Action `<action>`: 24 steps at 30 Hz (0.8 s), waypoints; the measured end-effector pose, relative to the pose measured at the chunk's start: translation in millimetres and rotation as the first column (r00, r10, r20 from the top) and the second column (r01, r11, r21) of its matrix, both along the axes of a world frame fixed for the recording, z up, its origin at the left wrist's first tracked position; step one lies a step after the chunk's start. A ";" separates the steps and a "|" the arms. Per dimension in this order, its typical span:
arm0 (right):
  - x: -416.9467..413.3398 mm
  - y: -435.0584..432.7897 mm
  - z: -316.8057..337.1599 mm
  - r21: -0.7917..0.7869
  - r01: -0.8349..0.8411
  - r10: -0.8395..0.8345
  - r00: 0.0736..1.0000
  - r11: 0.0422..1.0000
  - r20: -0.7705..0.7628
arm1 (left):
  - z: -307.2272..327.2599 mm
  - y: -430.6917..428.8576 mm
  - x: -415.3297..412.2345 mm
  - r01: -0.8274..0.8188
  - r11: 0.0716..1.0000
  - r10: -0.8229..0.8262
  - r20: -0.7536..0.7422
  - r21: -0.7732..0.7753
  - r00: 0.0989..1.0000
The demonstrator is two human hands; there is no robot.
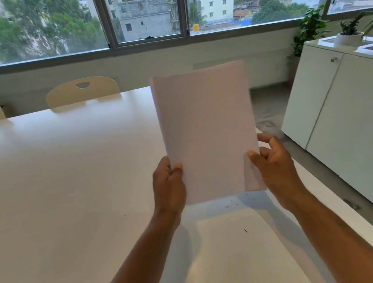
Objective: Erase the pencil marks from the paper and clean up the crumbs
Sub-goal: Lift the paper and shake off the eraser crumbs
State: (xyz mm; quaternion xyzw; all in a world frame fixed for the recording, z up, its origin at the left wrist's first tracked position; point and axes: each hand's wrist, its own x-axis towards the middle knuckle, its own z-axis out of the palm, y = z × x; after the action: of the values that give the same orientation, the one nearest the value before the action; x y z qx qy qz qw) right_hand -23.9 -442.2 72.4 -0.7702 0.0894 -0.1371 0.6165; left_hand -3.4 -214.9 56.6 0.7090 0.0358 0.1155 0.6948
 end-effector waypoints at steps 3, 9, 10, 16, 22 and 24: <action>11.8 29.1 0.2 -0.052 -0.040 0.040 0.999 0.998 0.002 | 3.1 40.2 6.5 -0.042 0.999 0.041 -0.092 -0.017 0.995; 51.9 96.8 -9.8 -0.116 -0.111 0.116 0.992 0.987 0.040 | -0.2 108.8 30.5 -0.123 0.992 0.122 -0.271 0.013 0.955; 60.4 107.7 -11.6 -0.128 -0.112 0.118 0.992 0.985 0.040 | -3.1 117.9 38.7 -0.145 0.989 0.146 -0.279 0.024 0.949; 104.5 152.4 -28.2 -0.246 -0.139 0.137 0.990 0.959 -0.026 | -21.4 157.2 82.2 -0.174 0.963 0.228 -0.277 0.206 0.934; 127.7 165.3 -53.3 -0.387 -0.205 0.155 0.975 0.899 -0.156 | -37.1 173.3 95.3 -0.085 0.953 0.192 -0.361 0.292 0.913; 132.0 165.5 -60.5 -0.421 -0.219 0.150 0.970 0.880 -0.192 | -41.6 176.9 97.2 -0.059 0.940 0.186 -0.361 0.336 0.914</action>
State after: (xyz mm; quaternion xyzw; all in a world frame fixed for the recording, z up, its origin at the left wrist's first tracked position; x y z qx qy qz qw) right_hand 108.1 -276.7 11.9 -0.9023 0.0295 -0.0344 0.4286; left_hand 93.7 -37.9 15.0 0.8165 0.1979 0.0213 0.5419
